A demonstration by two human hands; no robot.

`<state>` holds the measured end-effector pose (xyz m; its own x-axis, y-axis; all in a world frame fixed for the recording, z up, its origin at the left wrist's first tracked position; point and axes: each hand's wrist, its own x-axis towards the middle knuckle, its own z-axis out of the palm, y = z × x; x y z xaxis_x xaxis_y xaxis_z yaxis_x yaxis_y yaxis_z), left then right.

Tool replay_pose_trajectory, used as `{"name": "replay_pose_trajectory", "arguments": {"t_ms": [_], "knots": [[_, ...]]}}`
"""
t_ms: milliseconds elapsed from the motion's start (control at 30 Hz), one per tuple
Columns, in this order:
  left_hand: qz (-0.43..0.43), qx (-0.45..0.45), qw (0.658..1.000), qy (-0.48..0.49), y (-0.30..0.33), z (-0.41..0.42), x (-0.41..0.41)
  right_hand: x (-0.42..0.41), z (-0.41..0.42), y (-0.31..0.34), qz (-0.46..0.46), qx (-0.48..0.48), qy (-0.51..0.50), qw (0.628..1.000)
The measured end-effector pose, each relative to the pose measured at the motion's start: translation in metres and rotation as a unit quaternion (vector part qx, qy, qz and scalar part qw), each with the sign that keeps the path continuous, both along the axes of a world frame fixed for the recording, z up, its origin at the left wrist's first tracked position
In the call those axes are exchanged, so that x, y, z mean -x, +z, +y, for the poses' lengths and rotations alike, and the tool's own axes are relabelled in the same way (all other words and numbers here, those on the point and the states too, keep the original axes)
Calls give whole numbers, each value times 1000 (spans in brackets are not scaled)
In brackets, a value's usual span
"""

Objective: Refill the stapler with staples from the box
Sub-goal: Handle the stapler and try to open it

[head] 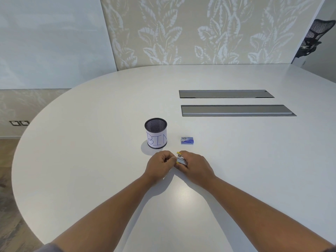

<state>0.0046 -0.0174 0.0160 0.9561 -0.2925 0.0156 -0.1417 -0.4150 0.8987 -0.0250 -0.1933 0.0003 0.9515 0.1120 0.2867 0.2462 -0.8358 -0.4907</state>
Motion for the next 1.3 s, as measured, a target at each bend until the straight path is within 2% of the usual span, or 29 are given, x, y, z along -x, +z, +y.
{"name": "replay_pose_trajectory", "arguments": {"t_ms": [1300], "knots": [[-2, -20, 1000, -2, 2, 1, 1, -1, 0, -2, 20, 16, 5, 1000]]}}
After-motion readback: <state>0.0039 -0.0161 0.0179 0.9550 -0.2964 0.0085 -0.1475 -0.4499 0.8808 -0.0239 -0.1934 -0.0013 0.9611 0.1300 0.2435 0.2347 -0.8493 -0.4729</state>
